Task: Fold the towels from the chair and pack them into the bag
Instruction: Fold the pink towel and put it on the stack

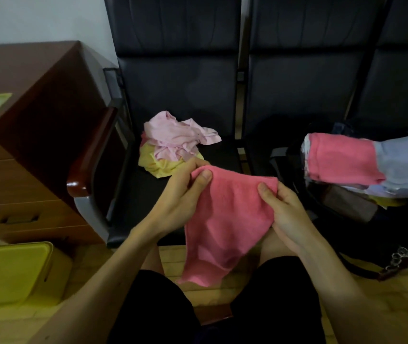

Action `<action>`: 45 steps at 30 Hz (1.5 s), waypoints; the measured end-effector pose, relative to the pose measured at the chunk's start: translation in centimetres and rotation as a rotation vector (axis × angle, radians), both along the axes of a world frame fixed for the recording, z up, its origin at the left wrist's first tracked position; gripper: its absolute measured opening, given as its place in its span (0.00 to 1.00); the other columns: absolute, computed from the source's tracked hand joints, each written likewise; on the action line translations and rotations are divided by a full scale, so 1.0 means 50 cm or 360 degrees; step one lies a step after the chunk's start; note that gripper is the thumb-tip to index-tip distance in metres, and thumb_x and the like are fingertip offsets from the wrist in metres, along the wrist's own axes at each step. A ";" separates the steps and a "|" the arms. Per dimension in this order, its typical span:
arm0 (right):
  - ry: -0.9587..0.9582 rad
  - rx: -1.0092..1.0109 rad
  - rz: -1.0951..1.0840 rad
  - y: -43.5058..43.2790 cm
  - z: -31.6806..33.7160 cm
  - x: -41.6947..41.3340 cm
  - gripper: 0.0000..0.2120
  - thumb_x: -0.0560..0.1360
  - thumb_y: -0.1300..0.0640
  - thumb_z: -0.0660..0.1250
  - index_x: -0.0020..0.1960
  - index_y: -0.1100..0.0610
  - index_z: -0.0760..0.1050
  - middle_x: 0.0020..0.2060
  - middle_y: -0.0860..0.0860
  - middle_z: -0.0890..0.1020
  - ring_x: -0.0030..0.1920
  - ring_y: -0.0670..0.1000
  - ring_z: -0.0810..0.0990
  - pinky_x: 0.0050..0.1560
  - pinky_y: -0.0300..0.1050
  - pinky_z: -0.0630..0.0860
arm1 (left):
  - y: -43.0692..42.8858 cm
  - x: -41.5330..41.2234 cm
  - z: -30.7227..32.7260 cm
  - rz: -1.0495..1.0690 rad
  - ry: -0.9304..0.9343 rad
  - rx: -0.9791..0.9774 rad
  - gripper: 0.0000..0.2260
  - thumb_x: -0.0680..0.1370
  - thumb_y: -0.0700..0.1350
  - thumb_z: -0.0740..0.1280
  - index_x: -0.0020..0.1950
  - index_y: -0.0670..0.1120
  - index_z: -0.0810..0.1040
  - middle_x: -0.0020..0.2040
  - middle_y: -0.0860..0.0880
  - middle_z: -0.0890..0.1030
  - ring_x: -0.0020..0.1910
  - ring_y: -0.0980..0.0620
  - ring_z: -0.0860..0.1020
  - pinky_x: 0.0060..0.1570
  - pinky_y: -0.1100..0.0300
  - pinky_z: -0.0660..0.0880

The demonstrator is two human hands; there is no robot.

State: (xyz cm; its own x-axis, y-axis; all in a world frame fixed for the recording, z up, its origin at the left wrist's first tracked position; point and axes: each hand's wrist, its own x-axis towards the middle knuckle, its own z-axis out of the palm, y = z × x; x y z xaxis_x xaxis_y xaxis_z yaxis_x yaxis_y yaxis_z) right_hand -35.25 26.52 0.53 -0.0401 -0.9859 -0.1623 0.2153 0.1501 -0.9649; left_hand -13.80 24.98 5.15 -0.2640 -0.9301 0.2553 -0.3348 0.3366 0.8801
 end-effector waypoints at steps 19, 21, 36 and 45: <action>-0.0155 0.0429 0.0242 0.055 -0.078 0.067 0.19 0.58 0.51 0.70 0.45 0.62 0.81 0.48 0.57 0.81 0.51 0.54 0.80 0.51 0.45 0.75 | -0.058 0.070 0.001 0.0409 0.0470 0.0295 0.07 0.82 0.44 0.65 0.56 0.44 0.79 0.50 0.45 0.83 0.46 0.53 0.82 0.48 0.57 0.80; -0.0514 0.0540 0.0259 0.054 -0.067 0.057 0.20 0.60 0.58 0.67 0.49 0.64 0.82 0.53 0.58 0.82 0.54 0.55 0.81 0.53 0.44 0.79 | -0.071 0.085 -0.010 0.0493 0.0446 0.0349 0.09 0.82 0.45 0.65 0.57 0.43 0.79 0.51 0.44 0.83 0.46 0.52 0.82 0.47 0.58 0.81; -0.0742 0.0339 0.0650 0.038 0.053 0.073 0.30 0.49 0.48 0.85 0.50 0.55 0.86 0.47 0.55 0.85 0.48 0.51 0.85 0.45 0.45 0.82 | -0.057 0.126 -0.106 0.0377 0.1148 0.1228 0.21 0.78 0.55 0.65 0.63 0.42 0.79 0.58 0.41 0.83 0.58 0.42 0.81 0.59 0.46 0.78; -0.0890 0.0231 0.0491 0.038 0.099 0.073 0.21 0.57 0.50 0.81 0.48 0.56 0.86 0.42 0.53 0.85 0.43 0.50 0.85 0.42 0.46 0.82 | 0.072 0.052 -0.180 -0.0105 0.1590 0.1635 0.46 0.70 0.73 0.61 0.78 0.44 0.62 0.73 0.36 0.71 0.71 0.34 0.70 0.65 0.38 0.70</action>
State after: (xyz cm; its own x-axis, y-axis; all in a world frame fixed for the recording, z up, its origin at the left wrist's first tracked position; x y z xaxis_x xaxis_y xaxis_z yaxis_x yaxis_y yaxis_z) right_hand -31.60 28.42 5.49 0.3703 -0.9051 -0.2089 0.6049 0.4057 -0.6852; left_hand -11.19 28.58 -3.86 -0.4273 -0.8060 -0.4096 0.5484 -0.5913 0.5913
